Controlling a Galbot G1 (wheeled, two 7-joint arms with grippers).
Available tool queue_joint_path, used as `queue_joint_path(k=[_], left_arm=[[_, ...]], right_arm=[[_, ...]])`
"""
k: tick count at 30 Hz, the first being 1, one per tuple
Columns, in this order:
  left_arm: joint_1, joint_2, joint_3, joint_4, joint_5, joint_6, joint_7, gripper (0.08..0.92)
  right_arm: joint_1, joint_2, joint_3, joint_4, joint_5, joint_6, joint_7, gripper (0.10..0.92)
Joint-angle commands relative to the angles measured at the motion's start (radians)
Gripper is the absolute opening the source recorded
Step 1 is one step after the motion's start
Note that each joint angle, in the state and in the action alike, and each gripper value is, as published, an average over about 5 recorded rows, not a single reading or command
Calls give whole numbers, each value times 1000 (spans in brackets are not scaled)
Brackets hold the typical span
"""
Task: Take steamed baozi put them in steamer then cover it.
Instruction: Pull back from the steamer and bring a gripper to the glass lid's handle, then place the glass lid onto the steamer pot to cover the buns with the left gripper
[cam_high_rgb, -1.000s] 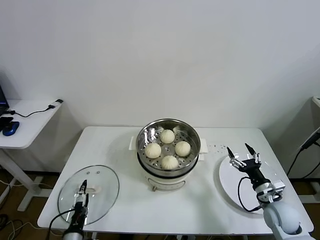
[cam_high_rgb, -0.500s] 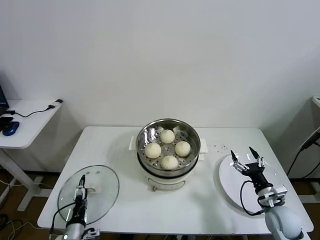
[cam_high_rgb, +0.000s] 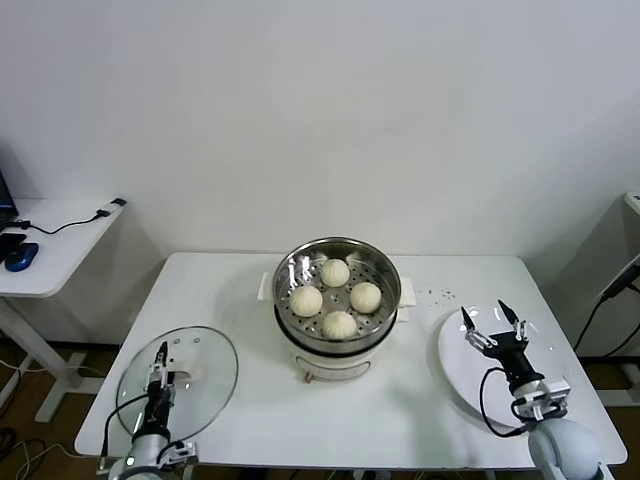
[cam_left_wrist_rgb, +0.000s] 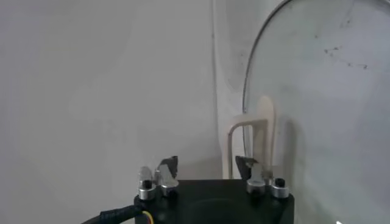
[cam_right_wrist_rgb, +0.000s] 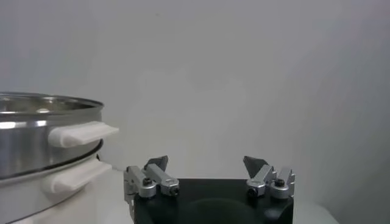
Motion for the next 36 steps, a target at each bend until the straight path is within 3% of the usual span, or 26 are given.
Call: queue_joint_path(k=[1,11,17,22,27,32,36], left_arm=[[-22,5,2,26,-65,-47,14,610],[-33,8,6,36,-66,-73,22,316],[-6,15,4,-23,-94,-78,16,163],[60,33,9,-174,-143,-53,23,147],[153,83,30,-400,-184,88,49,147],[199,188,71,-562,-157,266,94,147],[177,297,156,-654,-173,445,176,147]], right_arm=[[-4,10,5,-12,-27,5,-4,823],[-9,24,15,-19,-42,11,-10,823],[-7,23,21,-20,-41,11,-10,823],[-4,21,27,-24,-39,11,-10,823],[6,14,31,-32,-38,11,-9,823],[24,2,25,-44,-39,11,-8,823],[43,-8,14,-54,-44,10,-6,823]])
